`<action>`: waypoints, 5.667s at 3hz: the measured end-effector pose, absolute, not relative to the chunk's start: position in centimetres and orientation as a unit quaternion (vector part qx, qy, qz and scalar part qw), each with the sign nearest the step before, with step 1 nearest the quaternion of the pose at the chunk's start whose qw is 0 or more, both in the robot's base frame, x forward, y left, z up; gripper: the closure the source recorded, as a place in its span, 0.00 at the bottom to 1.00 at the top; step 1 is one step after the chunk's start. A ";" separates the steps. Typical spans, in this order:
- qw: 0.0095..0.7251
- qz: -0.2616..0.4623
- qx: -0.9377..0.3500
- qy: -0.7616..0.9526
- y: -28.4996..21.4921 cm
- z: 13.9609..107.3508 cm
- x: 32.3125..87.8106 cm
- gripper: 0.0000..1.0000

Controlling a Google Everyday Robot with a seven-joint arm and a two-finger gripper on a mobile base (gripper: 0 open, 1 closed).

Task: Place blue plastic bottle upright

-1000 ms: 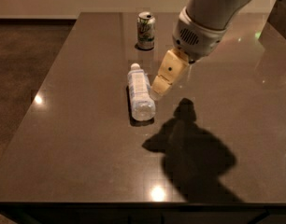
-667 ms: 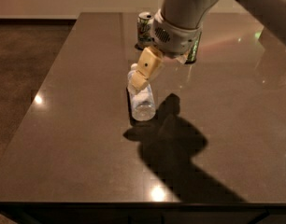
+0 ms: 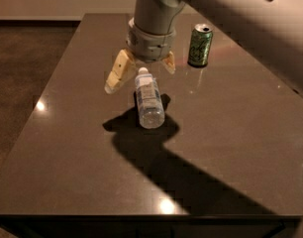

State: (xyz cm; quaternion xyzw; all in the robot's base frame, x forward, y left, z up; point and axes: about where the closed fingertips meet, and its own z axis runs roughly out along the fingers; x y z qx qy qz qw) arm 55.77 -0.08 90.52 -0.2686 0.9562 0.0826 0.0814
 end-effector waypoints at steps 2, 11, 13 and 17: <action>0.072 0.072 -0.163 0.981 0.1 87.4 58.4 0.00; 0.398 0.291 -0.441 0.750 6.7 98.0 59.4 1.00; 0.515 0.353 -0.398 0.672 6.9 96.9 60.1 1.00; 0.623 0.381 -0.395 0.558 5.8 94.3 59.4 0.58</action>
Offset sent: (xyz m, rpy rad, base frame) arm 0.0359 -0.0074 -0.0471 -0.0282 0.0594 -0.3408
